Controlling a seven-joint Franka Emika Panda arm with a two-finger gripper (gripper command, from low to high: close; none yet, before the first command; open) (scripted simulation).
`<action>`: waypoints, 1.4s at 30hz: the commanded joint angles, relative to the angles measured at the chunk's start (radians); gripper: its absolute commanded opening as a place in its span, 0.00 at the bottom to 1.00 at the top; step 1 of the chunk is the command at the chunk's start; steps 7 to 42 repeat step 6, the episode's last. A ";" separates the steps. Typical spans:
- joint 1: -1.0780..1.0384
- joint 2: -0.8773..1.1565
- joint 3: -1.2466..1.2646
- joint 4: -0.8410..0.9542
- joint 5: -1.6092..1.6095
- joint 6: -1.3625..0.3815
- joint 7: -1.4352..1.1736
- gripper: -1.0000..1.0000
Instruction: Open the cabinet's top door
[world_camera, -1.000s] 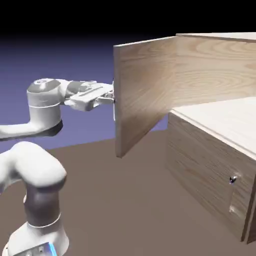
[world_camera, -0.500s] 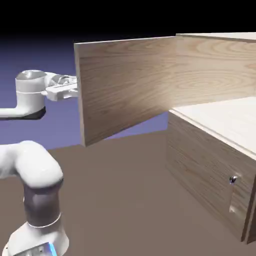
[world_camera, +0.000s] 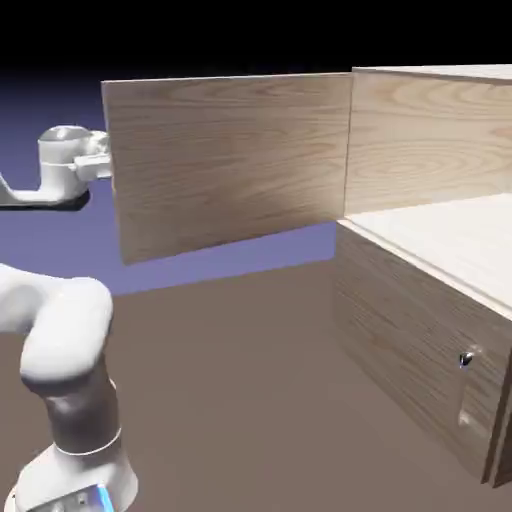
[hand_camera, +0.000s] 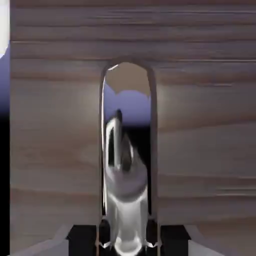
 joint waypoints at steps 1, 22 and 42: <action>-0.035 -0.004 0.020 0.036 0.007 -0.021 -0.007 0.00; -0.197 -0.032 0.101 0.212 0.037 -0.124 -0.046 0.00; -0.197 -0.032 0.101 0.212 0.037 -0.124 -0.046 0.00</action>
